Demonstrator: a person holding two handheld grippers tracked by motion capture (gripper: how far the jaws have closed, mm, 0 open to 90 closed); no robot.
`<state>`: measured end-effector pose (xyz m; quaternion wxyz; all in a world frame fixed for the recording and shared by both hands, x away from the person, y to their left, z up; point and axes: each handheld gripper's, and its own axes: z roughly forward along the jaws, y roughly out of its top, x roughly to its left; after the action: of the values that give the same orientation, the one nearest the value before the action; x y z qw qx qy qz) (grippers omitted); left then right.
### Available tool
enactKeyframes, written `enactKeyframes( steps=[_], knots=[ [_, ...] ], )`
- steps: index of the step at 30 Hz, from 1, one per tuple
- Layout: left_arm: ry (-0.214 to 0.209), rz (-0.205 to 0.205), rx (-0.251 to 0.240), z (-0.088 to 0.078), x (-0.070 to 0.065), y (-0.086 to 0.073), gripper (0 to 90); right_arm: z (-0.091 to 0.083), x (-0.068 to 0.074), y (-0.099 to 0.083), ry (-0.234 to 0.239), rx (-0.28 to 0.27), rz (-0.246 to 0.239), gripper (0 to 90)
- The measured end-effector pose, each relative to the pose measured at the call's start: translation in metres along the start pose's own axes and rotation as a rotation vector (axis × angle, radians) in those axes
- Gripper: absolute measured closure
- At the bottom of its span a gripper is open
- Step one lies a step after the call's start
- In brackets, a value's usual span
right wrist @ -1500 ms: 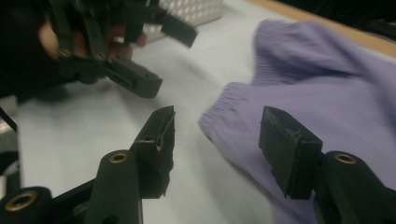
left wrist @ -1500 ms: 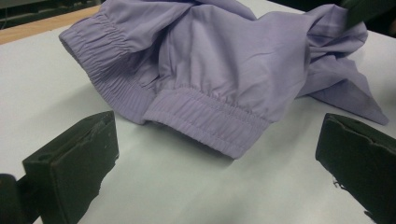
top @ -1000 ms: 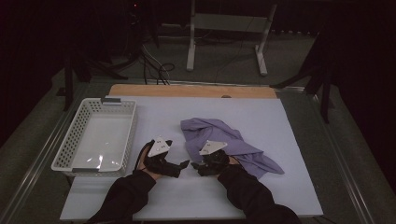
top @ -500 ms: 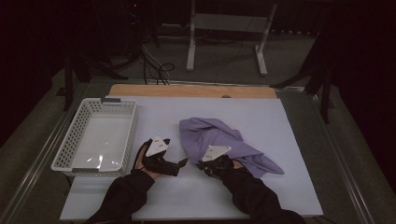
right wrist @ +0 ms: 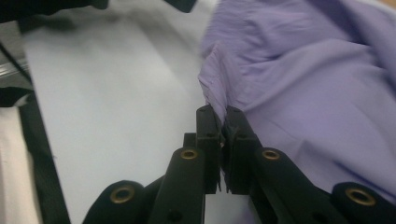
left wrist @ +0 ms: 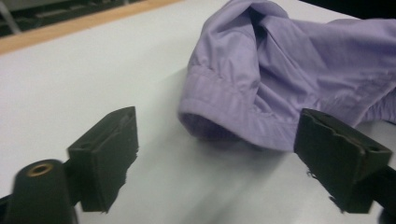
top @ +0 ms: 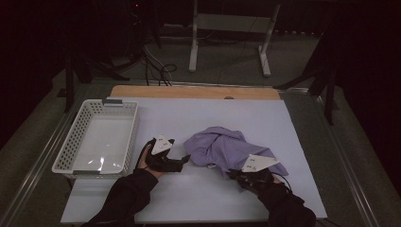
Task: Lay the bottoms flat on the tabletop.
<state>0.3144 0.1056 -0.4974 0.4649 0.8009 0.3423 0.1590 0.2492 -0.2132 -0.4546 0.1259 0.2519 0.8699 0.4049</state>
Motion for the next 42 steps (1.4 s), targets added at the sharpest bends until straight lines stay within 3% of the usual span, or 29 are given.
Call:
enactKeyframes(
  steps=[4, 6, 8, 10, 11, 12, 13, 15, 18, 23, 28, 33, 38, 42],
  knots=[
    [-0.012, 0.015, 0.027, 0.011, -0.003, 0.004, 20.2, -0.013, -0.011, -0.009, -0.041, -0.007, 0.026, 86.5],
    [-0.058, -0.003, 0.026, 0.018, -0.002, 0.006, 28.7, -0.015, -0.015, -0.012, -0.052, -0.013, 0.037, 86.5],
    [-0.073, -0.001, 0.038, 0.025, -0.003, 0.008, 36.1, -0.015, -0.017, -0.014, -0.061, -0.013, 0.044, 86.5],
    [-0.087, 0.005, 0.051, 0.033, -0.002, 0.01, 50.5, -0.013, -0.018, -0.015, -0.06, -0.014, 0.046, 86.4],
    [-0.093, 0.004, 0.061, 0.036, -0.001, 0.011, 53.2, -0.013, -0.018, -0.015, -0.066, -0.012, 0.043, 86.4],
    [-0.089, 0.024, 0.077, 0.038, -0.001, 0.012, 67.1, -0.012, -0.018, -0.015, -0.067, -0.014, 0.042, 86.4],
    [-0.066, 0.039, 0.09, 0.04, -0.002, 0.012, 72.7, -0.011, -0.018, -0.015, -0.063, -0.017, 0.039, 86.4],
    [-0.054, 0.03, 0.113, 0.042, -0.002, 0.012, 82.0, -0.01, -0.017, -0.015, -0.06, -0.017, 0.036, 86.4],
    [-0.031, 0.042, 0.149, 0.036, -0.006, 0.013, 84.5, -0.01, -0.017, -0.016, -0.062, -0.027, 0.036, 86.4],
    [-0.014, -0.023, 0.143, 0.009, -0.005, 0.005, 85.0, -0.01, -0.016, -0.016, -0.057, -0.031, 0.031, 86.4],
    [0.025, 0.025, 0.14, -0.029, -0.015, -0.009, 85.0, -0.003, -0.007, -0.012, -0.018, -0.036, 0.005, 86.4],
    [0.031, 0.019, 0.153, -0.069, -0.026, -0.021, 84.9, 0.001, 0.009, -0.003, 0.046, -0.051, -0.031, 86.4],
    [0.026, -0.008, 0.085, -0.096, -0.028, -0.004, 84.4, -0.013, 0.017, 0.014, 0.065, -0.145, -0.064, 86.3],
    [0.044, 0.007, 0.056, -0.086, -0.023, 0.016, 83.5, -0.025, 0.005, 0.024, 0.03, -0.195, -0.043, 86.2]
  ],
)
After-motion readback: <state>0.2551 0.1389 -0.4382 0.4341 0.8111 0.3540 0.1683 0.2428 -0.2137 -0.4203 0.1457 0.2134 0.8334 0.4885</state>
